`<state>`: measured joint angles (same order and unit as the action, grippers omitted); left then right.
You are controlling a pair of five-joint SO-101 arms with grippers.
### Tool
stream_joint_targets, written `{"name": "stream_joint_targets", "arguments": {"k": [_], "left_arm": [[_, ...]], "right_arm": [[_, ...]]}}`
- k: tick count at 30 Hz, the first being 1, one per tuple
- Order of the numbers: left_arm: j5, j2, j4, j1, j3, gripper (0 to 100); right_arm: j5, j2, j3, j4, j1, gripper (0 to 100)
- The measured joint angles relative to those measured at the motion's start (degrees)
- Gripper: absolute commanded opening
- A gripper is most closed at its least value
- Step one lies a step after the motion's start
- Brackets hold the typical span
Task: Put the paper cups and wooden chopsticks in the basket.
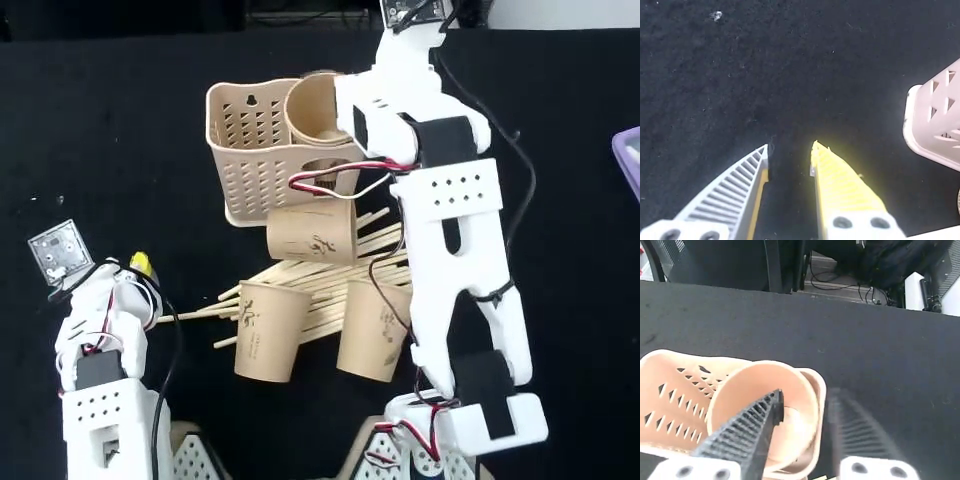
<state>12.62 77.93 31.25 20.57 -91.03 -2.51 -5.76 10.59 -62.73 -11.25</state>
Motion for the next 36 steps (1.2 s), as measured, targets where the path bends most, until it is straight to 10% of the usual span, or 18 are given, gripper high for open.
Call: {"name": "stream_joint_targets", "arguments": {"k": [24,36], "left_arm": [[0.00,0.00,0.00,0.00,0.00,14],[0.00,0.00,0.00,0.00,0.00,14]], "right_arm": [[18.20,-14.59,-2.81,-31.21,-1.05,26.8],[48.26,-14.59,-29.63,-32.70,-1.05,26.8]]}}
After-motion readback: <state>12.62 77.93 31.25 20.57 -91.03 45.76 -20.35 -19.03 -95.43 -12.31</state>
